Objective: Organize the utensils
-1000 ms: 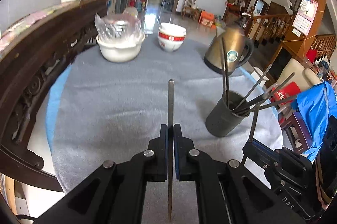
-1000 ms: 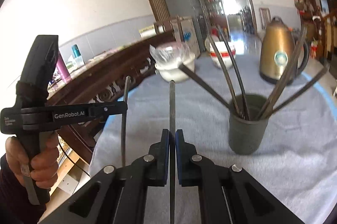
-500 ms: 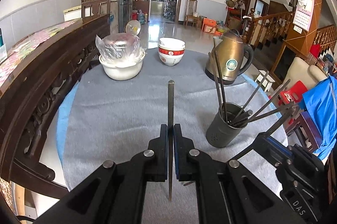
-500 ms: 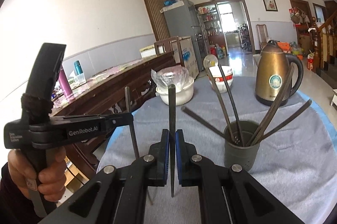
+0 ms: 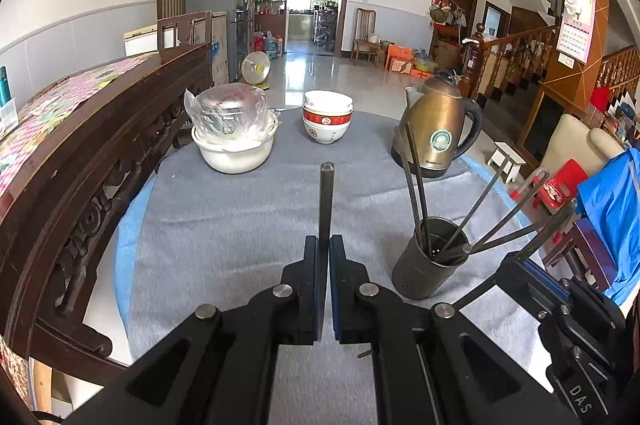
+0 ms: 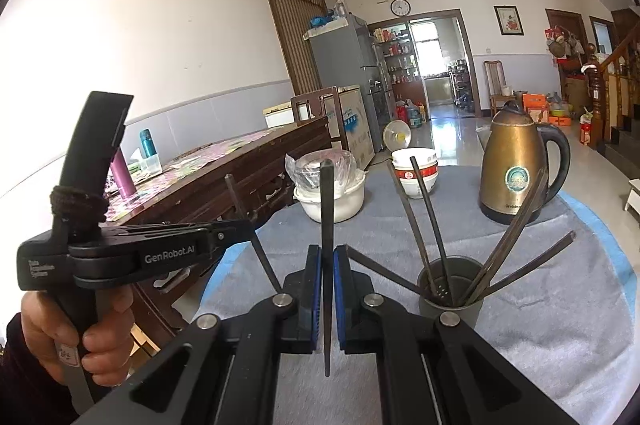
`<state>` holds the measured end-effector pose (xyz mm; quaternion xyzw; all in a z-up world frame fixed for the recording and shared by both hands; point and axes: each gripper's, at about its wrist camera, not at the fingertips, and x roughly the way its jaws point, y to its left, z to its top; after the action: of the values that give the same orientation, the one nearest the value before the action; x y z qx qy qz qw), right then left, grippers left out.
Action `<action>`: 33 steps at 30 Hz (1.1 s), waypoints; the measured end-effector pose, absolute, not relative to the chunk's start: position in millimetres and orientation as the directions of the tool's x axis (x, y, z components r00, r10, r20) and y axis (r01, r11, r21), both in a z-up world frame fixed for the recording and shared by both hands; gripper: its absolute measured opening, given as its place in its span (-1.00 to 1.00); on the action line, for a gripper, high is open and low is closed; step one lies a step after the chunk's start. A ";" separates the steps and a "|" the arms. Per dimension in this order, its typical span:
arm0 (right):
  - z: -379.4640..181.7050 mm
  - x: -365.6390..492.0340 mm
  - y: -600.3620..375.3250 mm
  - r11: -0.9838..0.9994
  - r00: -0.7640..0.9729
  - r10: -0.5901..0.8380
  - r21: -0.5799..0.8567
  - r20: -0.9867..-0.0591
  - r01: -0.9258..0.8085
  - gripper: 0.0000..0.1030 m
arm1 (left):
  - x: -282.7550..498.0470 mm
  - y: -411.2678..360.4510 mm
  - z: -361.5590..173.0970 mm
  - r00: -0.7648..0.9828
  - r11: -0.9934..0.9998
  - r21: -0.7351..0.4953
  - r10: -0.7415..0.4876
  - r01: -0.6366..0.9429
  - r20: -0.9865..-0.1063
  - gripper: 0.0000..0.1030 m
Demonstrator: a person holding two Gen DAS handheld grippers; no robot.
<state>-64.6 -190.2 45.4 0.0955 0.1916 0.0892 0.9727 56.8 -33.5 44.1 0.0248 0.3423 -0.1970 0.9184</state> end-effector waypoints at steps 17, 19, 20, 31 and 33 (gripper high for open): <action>80.6 -73.7 -196.6 0.972 0.944 0.188 0.191 -0.272 -0.139 -0.87 | 59.8 -38.8 58.6 0.702 0.918 -0.064 -0.343 0.392 -0.625 -0.91; 85.5 -74.6 -197.7 0.972 0.948 0.185 0.192 -0.257 -0.138 -0.87 | 60.1 -39.3 60.3 0.703 0.917 -0.061 -0.344 0.394 -0.623 -0.91; 87.8 -75.1 -198.6 0.972 0.950 0.184 0.192 -0.251 -0.138 -0.87 | 60.2 -39.9 61.4 0.704 0.917 -0.059 -0.343 0.395 -0.622 -0.91; 115.4 -75.3 -219.3 0.970 0.974 0.141 0.219 -0.176 -0.101 -0.87 | 78.6 -46.6 87.7 0.707 0.899 -0.063 -0.382 0.433 -0.595 -0.91; 120.4 -72.0 -226.9 0.968 0.977 0.131 0.235 -0.166 -0.090 -0.87 | 83.7 -50.7 94.3 0.707 0.895 -0.058 -0.387 0.442 -0.592 -0.91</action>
<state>-72.0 -226.9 120.4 0.1139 0.0903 0.0561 0.9878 83.7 -50.7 94.3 0.0440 0.3099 -0.2245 0.9228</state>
